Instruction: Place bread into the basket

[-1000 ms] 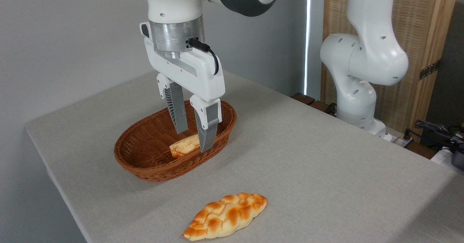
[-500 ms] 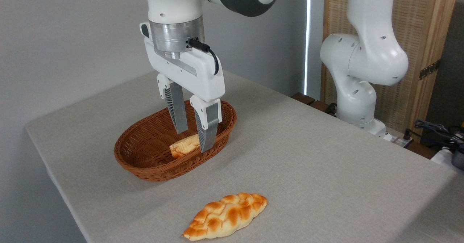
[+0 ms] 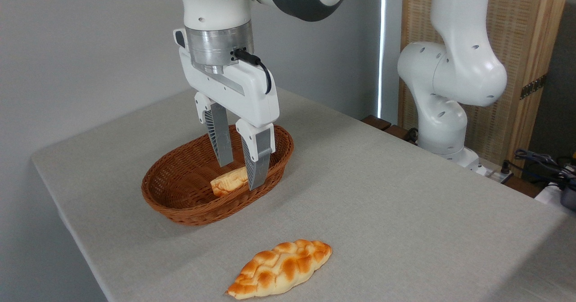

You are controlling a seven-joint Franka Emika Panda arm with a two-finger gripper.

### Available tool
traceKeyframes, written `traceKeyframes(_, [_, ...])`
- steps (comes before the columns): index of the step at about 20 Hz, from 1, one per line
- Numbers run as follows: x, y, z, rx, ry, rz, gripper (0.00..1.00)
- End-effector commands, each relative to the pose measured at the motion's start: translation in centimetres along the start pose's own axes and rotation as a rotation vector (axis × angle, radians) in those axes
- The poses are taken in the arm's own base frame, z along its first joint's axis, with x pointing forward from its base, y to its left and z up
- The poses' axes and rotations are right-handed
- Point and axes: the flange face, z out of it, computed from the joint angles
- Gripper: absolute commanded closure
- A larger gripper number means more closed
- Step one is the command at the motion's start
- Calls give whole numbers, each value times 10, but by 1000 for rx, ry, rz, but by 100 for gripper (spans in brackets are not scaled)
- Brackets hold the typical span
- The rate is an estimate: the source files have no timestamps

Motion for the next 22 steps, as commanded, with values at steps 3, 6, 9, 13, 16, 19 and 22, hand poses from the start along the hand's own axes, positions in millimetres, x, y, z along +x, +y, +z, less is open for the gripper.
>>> traceKeyframes(3, [-1, 0, -3, -1, -17, -12, 0])
traceKeyframes(6, [-1, 0, -3, -1, -17, -12, 0])
traceKeyframes(9, [-1, 0, -3, -1, -17, -14, 0])
traceKeyframes(13, [-3, -1, -3, -1, -17, -20, 0])
traceKeyframes(16, [-3, -1, -3, -1, -17, -32, 0])
traceKeyframes(19, [-3, -2, -3, 4, -12, -35, 0])
traceKeyframes(22, [-3, -2, 2, 3, -13, -27, 0])
